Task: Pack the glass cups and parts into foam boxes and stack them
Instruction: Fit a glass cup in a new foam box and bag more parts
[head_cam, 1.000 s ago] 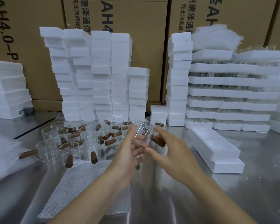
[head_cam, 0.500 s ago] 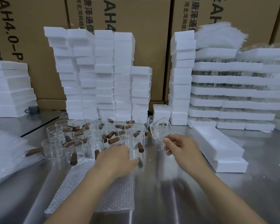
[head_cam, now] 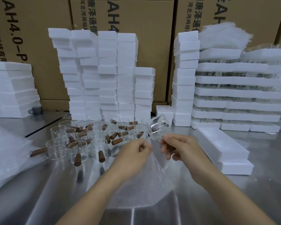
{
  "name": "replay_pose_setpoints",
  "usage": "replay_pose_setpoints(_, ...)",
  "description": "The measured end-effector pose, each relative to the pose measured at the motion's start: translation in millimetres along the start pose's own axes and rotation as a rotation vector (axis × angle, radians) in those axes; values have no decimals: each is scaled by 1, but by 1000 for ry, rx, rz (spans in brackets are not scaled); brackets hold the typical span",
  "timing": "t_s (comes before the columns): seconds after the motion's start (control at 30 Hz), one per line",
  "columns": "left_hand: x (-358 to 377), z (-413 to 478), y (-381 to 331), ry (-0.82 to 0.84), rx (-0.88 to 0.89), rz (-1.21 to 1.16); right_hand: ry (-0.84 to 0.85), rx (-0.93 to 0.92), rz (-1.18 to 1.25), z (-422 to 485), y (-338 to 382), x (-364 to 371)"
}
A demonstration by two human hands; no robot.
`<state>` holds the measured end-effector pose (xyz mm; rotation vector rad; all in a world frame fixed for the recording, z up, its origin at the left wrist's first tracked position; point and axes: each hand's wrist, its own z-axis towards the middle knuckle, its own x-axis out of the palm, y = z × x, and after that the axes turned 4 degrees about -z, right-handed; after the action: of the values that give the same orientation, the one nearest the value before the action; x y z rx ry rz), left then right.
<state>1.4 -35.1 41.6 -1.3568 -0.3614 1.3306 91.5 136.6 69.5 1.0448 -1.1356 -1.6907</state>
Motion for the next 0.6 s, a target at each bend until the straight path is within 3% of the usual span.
replay_pose_setpoints(0.07, -5, 2, -3, -122, -3, -92, 125, 8, -18, -1, 3, -2)
replay_pose_setpoints(0.17, -13, 4, -7, -253, -1, -265, 178, 32, -81, 1, 4, -12)
replay_pose_setpoints(0.3, -20, 3, -12, -317, 138, -319, 252, 36, -277, -3, 2, -23)
replay_pose_setpoints(0.4, -11, -6, -13, -283, 324, -107, 330, 4, -404, -7, -1, -18)
replay_pose_setpoints(0.53, 12, -23, -21, -324, 675, 470, 339, -61, -604, -8, -10, 1)
replay_pose_setpoints(0.6, 27, -29, -27, -307, 793, 534, 304, -86, -648, -11, -15, 4)
